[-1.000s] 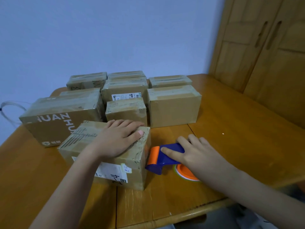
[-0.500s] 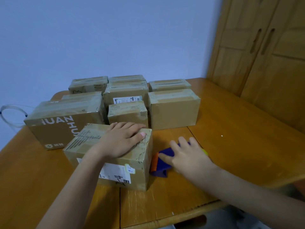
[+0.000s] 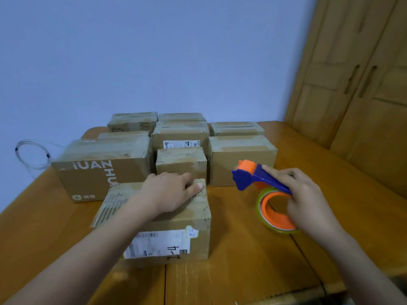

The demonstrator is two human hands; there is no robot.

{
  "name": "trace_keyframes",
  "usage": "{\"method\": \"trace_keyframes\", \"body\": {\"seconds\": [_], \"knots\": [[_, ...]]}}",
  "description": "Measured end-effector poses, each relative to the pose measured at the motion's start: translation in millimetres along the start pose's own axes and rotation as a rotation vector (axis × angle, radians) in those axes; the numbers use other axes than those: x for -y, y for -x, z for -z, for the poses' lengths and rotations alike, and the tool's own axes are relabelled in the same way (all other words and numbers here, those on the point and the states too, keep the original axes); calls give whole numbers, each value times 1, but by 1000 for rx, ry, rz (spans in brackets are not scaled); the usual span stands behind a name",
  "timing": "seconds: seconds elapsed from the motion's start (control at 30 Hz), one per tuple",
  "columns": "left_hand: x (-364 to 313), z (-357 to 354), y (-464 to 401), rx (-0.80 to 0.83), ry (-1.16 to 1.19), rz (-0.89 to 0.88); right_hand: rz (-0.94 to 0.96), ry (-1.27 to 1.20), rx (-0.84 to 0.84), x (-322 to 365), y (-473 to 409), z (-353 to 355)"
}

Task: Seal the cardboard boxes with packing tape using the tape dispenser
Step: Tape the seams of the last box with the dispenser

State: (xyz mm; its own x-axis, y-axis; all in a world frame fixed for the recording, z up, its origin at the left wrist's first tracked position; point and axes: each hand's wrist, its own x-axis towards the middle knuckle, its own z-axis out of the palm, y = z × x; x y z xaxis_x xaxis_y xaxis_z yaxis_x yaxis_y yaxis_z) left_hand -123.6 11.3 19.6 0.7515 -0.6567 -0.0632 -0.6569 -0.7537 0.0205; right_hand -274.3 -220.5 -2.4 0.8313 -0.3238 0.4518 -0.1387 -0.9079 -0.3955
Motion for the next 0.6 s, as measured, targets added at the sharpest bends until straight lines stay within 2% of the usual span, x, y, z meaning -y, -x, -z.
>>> {"method": "trace_keyframes", "body": {"seconds": [0.13, 0.27, 0.3, 0.37, 0.4, 0.47, 0.53, 0.6], "knots": [[10, 9, -2, -32, -47, 37, 5, -106, -123, 3, -10, 0], [19, 16, 5, -93, -7, 63, 34, -173, -112, 16, -17, -10], [23, 16, 8, -142, 16, 74, 44, -184, -103, 20, -18, -13], [32, 12, 13, -345, 67, 56, 64, -203, -93, 26, -20, -17], [37, 10, 17, -450, 126, 29, 70, -210, -92, 29, -21, -19], [43, 7, 25, -560, 383, -6, 75, -220, -83, 33, -23, -20], [44, 5, 34, -561, 684, -7, 80, -233, -64, 38, -26, -20], [45, 1, 38, -447, 871, -49, 95, -241, -53, 43, -29, -20]]}}
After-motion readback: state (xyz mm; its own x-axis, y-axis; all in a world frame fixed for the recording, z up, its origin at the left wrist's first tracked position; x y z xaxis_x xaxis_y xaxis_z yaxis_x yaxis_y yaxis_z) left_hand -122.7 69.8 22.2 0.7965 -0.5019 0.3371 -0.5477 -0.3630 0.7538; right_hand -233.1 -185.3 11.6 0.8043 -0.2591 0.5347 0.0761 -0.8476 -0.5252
